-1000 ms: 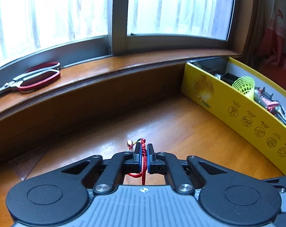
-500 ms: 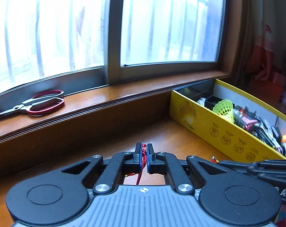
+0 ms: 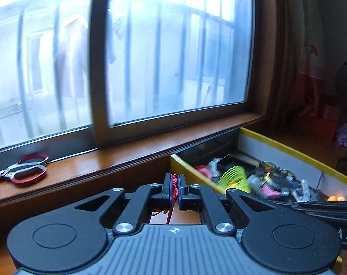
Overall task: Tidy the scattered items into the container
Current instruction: 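Carry the braided cord with both grippers over the yellow box, then open both grippers to drop the braided cord into the box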
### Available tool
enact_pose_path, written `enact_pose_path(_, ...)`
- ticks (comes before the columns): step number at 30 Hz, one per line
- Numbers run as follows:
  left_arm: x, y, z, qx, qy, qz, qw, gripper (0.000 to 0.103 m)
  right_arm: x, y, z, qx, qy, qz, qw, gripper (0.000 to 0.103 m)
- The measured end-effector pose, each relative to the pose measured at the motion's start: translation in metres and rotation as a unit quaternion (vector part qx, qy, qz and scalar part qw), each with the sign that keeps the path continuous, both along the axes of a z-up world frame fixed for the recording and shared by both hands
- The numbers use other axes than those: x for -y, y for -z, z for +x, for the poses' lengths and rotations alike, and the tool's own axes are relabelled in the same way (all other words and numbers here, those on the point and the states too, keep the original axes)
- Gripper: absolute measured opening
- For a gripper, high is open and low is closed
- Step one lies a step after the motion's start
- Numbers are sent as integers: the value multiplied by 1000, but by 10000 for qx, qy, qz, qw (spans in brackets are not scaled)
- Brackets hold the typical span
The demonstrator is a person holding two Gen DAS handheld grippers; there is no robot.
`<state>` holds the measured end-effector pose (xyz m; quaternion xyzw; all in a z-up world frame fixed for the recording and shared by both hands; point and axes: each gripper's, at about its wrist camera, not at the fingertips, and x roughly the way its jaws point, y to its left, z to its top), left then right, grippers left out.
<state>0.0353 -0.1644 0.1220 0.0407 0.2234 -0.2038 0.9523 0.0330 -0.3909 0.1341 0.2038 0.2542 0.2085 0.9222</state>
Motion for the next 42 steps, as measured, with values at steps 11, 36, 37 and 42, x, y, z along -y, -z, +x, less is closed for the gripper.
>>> enact_pose_path(11, 131, -17, 20, 242, 928, -193, 9952, 4, 101, -15, 6, 441, 805, -50, 9958, 4)
enact_pose_path(36, 251, 36, 49, -259, 1619, 198, 9863, 42, 214, 42, 21, -602, 2625, -58, 9630, 62)
enact_pose_path(37, 247, 35, 47, -268, 1572, 202, 9870, 44, 212, 42, 20, -578, 2657, -103, 9623, 66)
enact_pose_path(42, 221, 31, 32, -214, 1443, 133, 9892, 53, 197, 37, 11, -536, 2595, -339, 9637, 77)
